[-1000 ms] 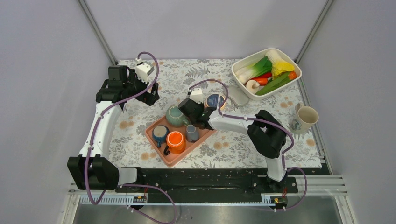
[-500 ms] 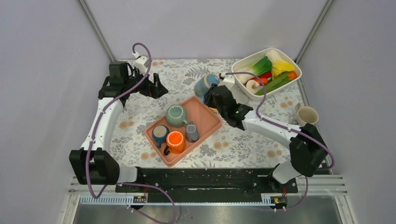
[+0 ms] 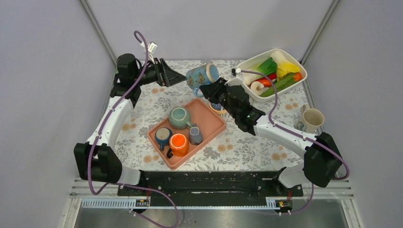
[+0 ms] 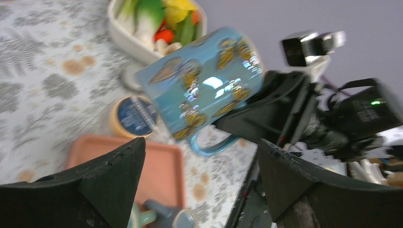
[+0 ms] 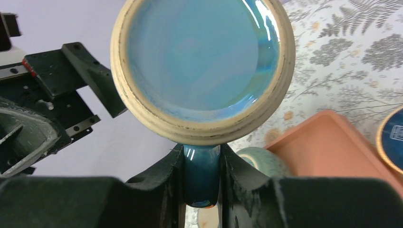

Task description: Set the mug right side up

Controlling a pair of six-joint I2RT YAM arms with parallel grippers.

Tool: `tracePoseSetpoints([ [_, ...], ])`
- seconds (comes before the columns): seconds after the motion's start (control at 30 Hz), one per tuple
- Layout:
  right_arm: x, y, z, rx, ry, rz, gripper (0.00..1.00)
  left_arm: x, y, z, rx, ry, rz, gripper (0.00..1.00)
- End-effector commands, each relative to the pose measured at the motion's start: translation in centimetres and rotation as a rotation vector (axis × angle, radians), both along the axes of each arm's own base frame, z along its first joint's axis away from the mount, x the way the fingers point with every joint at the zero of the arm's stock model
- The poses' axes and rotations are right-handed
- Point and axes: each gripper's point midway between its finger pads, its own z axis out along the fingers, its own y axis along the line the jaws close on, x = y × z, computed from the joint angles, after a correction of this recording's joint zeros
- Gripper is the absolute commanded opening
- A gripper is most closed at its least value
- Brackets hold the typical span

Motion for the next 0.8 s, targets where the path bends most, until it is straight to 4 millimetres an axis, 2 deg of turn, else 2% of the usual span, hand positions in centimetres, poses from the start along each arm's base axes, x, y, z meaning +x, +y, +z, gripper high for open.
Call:
tracePoseSetpoints([
  [0.0,-2.1,0.0,10.6,0.279,-0.213,0.076,0.00,-0.5,-1.2,1.8,-0.093,0.030,-0.078,0.86],
  [0.13,-2.2,-1.0,11.0,0.279,-0.230,0.041,0.00,0.1,-1.0,0.8,-0.067,0.053,-0.051,0.86],
  [0.27,-2.6,-1.9,12.1,0.276,-0.259,0.019,0.00,0.3,-0.9,0.8,-0.053,0.042,-0.034,0.86],
  [0.5,-3.3,-0.6,13.6,0.331,-0.278,0.100,0.00,-2.2,-3.6,2.3,-0.109,0.054,-0.155,0.84],
  [0.57,-3.5,0.0,13.8,0.354,-0.277,0.129,0.00,-2.7,-3.9,3.4,-0.149,0.043,-0.185,0.79],
  [0.77,-3.9,2.2,13.4,0.416,-0.232,0.238,0.00,-4.0,-4.4,5.5,-0.217,0.037,-0.242,0.51],
])
